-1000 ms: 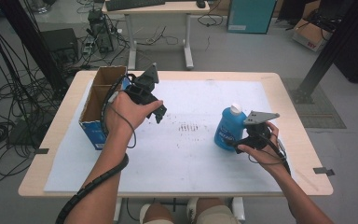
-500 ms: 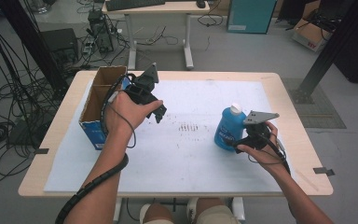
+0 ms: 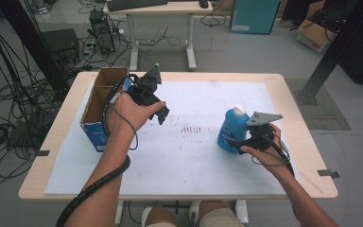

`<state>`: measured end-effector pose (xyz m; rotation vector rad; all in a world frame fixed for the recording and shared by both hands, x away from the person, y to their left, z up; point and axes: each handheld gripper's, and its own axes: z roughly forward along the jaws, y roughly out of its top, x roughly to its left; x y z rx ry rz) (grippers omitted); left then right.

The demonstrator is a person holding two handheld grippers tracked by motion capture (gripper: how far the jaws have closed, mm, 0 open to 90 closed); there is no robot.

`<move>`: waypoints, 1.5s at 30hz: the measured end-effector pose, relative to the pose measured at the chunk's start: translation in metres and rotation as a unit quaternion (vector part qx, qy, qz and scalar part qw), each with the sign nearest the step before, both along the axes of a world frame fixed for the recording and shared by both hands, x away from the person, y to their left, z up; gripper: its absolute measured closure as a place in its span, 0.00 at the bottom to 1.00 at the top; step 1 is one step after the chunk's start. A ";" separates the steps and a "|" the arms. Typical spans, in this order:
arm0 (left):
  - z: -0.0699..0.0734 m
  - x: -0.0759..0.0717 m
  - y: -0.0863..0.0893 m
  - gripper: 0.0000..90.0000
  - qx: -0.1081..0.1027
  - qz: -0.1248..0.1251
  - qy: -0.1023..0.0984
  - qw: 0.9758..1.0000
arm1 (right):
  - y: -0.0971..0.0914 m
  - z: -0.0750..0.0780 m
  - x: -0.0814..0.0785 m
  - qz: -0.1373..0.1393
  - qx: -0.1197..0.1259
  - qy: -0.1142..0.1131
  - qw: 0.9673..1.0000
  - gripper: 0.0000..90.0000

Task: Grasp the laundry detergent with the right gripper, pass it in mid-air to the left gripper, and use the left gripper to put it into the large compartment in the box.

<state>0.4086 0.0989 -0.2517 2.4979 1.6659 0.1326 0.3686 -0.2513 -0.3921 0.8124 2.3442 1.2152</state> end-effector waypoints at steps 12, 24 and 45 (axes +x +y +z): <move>0.000 0.000 0.000 0.07 0.000 0.000 -0.001 1.000 | 0.000 0.000 0.001 0.003 0.001 -0.004 1.000 0.11; 0.000 -0.001 0.001 0.07 0.003 0.000 -0.001 1.000 | 0.001 -0.002 0.001 0.005 -0.004 -0.010 1.000 0.24; 0.000 -0.002 0.004 0.07 0.004 0.003 -0.001 1.000 | 0.003 -0.006 0.004 0.026 -0.003 -0.008 1.000 0.43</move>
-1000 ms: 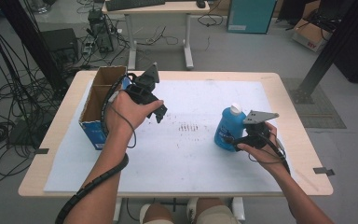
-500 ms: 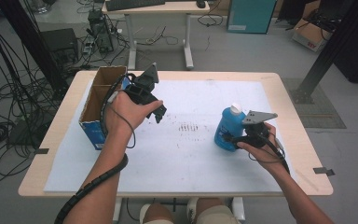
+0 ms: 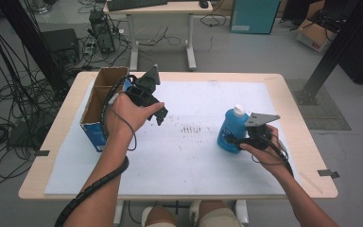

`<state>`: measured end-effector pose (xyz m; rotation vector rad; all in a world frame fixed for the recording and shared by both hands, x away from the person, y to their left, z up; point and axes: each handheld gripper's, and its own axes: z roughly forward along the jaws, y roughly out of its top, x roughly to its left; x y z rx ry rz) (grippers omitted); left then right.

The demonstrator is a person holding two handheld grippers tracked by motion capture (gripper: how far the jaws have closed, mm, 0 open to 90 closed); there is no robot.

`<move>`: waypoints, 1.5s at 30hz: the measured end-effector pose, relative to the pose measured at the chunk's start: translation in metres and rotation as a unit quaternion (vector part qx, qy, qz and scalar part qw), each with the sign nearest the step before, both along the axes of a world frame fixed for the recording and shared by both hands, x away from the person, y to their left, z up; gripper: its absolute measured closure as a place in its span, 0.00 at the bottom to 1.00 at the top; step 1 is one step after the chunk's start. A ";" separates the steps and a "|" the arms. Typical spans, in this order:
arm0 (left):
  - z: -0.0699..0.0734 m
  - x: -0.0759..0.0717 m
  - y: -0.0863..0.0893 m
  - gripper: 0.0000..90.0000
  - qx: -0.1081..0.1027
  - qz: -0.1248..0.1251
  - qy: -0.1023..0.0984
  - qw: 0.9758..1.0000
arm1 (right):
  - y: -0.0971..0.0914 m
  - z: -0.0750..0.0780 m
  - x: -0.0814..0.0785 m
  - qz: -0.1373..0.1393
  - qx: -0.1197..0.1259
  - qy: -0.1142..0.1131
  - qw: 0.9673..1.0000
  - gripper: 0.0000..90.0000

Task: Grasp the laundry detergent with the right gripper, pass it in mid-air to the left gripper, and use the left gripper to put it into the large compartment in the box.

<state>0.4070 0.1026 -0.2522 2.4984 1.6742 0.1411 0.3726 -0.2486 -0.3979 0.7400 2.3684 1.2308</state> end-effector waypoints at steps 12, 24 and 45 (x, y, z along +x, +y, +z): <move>0.000 0.000 0.000 0.07 0.001 -0.002 0.000 1.000 | -0.001 0.000 0.001 0.001 0.006 0.004 1.000 0.44; 0.002 -0.002 0.001 0.07 0.001 0.002 -0.003 1.000 | -0.001 0.000 0.000 0.001 0.006 0.005 1.000 0.44; 0.001 -0.003 0.003 0.07 0.003 0.000 -0.001 1.000 | -0.001 0.000 0.001 0.002 0.005 0.007 1.000 0.44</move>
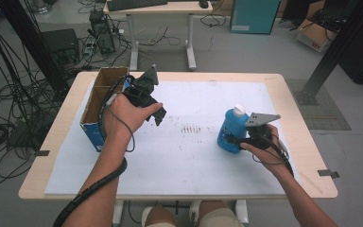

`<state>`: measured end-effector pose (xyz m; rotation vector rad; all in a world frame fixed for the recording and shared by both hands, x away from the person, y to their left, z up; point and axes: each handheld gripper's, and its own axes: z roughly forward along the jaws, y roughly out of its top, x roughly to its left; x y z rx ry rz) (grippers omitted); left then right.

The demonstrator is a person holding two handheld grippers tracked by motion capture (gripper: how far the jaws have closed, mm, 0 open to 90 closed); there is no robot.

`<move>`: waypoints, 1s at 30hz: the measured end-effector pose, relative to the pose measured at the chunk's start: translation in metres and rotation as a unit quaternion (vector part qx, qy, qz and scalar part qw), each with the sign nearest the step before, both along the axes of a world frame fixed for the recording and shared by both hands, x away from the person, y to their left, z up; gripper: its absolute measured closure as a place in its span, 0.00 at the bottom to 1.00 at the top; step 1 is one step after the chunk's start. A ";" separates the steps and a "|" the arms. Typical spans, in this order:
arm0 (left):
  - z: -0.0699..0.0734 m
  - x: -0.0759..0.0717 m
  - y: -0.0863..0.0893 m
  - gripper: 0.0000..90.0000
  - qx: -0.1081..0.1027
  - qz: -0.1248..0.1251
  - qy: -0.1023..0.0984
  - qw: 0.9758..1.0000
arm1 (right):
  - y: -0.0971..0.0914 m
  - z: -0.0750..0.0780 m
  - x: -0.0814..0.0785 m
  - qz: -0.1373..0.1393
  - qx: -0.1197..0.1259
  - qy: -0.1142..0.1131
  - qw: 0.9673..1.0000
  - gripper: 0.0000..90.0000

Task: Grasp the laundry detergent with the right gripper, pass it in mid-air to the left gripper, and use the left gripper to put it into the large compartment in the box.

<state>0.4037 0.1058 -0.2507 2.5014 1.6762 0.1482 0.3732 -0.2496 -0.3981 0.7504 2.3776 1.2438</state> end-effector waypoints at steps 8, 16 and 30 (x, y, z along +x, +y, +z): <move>0.001 -0.001 -0.001 0.07 -0.002 0.002 -0.005 1.000 | 0.000 0.000 0.000 0.001 0.000 -0.001 1.000 0.44; 0.001 -0.001 0.000 0.07 0.000 0.002 -0.002 1.000 | 0.000 0.000 0.000 -0.002 0.000 0.002 1.000 0.45; 0.002 -0.002 -0.001 0.07 0.000 0.000 -0.003 1.000 | -0.002 0.000 0.000 -0.002 0.007 0.009 1.000 0.49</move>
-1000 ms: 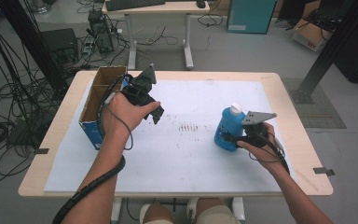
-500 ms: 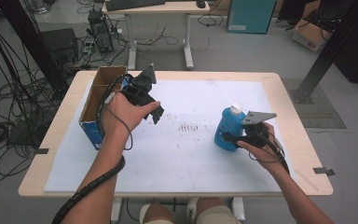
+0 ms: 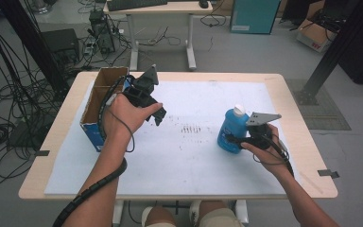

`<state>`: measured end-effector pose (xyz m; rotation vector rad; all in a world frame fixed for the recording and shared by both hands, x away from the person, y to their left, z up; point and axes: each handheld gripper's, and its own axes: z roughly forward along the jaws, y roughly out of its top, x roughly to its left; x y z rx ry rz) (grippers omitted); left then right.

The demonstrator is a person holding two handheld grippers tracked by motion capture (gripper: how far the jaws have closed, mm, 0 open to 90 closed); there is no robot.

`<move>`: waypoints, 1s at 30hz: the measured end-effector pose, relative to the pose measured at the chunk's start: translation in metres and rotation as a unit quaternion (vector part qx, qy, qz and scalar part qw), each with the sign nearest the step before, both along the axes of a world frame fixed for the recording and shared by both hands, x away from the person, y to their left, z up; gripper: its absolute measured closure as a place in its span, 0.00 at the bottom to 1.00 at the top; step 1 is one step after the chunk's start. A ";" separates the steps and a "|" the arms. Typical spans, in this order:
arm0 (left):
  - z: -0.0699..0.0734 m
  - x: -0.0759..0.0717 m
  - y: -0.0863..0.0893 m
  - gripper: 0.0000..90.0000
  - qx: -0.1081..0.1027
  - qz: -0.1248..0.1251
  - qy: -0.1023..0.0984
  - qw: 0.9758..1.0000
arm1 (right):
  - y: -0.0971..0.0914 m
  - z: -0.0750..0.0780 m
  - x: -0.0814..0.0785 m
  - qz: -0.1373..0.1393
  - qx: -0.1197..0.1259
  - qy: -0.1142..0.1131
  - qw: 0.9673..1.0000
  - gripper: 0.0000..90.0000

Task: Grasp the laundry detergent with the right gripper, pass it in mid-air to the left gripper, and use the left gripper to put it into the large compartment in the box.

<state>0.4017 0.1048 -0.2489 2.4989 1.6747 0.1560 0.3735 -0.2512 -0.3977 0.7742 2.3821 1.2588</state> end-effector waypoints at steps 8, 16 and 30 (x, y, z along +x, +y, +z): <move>0.003 -0.002 0.000 0.07 -0.001 0.002 -0.003 1.000 | 0.000 0.000 0.000 -0.001 0.000 0.000 1.000 0.50; 0.005 -0.002 0.001 0.07 -0.001 0.002 -0.004 1.000 | 0.000 0.000 0.000 -0.001 -0.001 0.001 1.000 0.50; 0.004 0.002 0.001 0.07 0.001 -0.001 -0.002 1.000 | -0.001 0.000 0.000 0.000 0.001 0.001 1.000 0.50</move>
